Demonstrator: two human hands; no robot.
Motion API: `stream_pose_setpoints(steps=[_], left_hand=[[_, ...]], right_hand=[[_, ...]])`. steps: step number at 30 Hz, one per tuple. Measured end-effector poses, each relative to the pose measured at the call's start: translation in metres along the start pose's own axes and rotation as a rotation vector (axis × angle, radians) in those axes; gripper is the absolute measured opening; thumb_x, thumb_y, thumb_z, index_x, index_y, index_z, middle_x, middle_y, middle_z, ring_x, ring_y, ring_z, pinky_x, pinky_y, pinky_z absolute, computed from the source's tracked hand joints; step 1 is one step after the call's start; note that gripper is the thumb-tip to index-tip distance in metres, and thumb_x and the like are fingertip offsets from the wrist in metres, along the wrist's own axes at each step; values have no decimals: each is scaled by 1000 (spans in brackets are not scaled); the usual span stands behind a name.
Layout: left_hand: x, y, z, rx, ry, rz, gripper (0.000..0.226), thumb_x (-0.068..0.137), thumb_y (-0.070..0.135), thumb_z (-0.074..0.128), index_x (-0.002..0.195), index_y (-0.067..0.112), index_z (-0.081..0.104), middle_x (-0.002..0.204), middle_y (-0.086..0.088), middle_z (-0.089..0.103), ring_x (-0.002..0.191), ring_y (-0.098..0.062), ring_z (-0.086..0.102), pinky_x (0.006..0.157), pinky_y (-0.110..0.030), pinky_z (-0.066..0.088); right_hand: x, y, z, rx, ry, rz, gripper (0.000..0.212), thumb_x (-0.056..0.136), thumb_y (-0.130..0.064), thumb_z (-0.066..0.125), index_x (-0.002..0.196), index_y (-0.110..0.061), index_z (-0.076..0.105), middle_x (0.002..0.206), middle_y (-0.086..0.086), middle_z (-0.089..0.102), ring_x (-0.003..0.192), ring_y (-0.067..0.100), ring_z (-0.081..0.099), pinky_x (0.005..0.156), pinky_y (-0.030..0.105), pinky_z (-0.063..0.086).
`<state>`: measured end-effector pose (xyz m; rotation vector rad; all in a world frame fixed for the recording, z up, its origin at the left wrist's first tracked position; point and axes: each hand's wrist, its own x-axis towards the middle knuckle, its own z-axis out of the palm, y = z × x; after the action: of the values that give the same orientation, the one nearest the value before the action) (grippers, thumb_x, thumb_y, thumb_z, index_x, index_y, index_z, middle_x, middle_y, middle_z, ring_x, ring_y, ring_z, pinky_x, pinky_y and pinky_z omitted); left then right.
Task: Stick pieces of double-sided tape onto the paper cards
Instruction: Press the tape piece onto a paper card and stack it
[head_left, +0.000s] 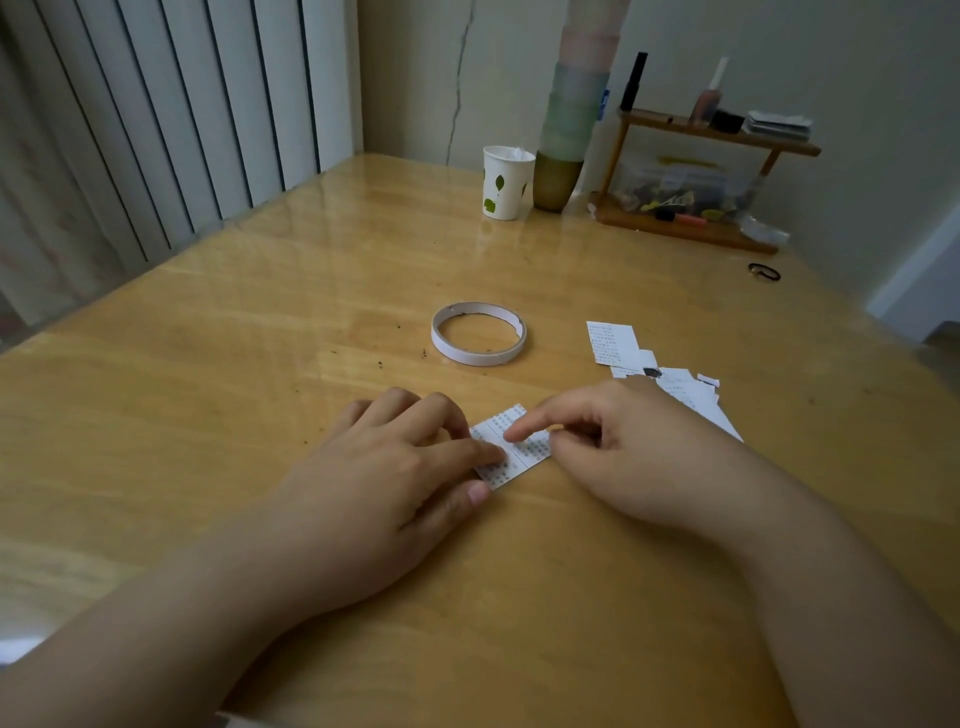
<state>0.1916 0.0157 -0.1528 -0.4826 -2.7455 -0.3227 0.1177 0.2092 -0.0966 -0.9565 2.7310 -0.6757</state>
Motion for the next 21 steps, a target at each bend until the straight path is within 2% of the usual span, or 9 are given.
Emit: stream_pose_setpoints(steps=[4,11,14,16,19,20,21], left_hand=[[-1,0,0,-16,-3,5,50,95,55,15,120,42,57,103,19,49,96,-10,51,79,-34,47],[-7,-1,-2,-50,28,24,45,94,49,27,117,36,64,107,19,58,98,-5,52,79,-32,49],[-7,-1,-4,-74,52,23,43,92,46,32,111,34,68,108,19,62,100,-3,53,80,-33,50],[-7,-2,-3,-93,66,27,47,95,49,27,110,34,68,110,21,62,101,0,52,82,-34,49],[-7,-3,-2,-115,65,31,54,97,53,18,112,35,66,111,23,60,102,2,49,83,-33,47],[-8,-4,-2,-126,62,31,54,97,54,17,113,36,66,112,23,59,103,2,48,84,-33,46],[-8,-4,-1,-135,59,29,54,96,55,17,114,36,64,113,24,59,104,2,48,85,-32,44]], right_hand=[[4,5,3,-32,-23,54,36,90,-18,47,101,-45,67,49,-23,46,51,1,45,52,17,37],[6,9,3,110,-57,158,39,91,-17,45,95,-47,69,38,-13,36,39,6,33,43,18,31],[5,12,-1,142,-55,175,31,92,-21,48,95,-44,69,40,-13,37,38,5,33,40,15,29],[5,21,-10,197,83,220,24,91,-22,52,92,-39,69,46,-13,43,42,5,40,42,16,33],[4,46,-31,150,395,352,9,86,-24,62,88,-28,69,64,-11,54,58,6,52,47,16,37],[3,53,-36,93,426,411,6,85,-27,65,90,-25,69,70,-10,56,63,6,52,50,19,37],[2,61,-39,40,410,474,14,83,-33,69,93,-23,68,78,-9,57,70,7,54,55,22,38]])
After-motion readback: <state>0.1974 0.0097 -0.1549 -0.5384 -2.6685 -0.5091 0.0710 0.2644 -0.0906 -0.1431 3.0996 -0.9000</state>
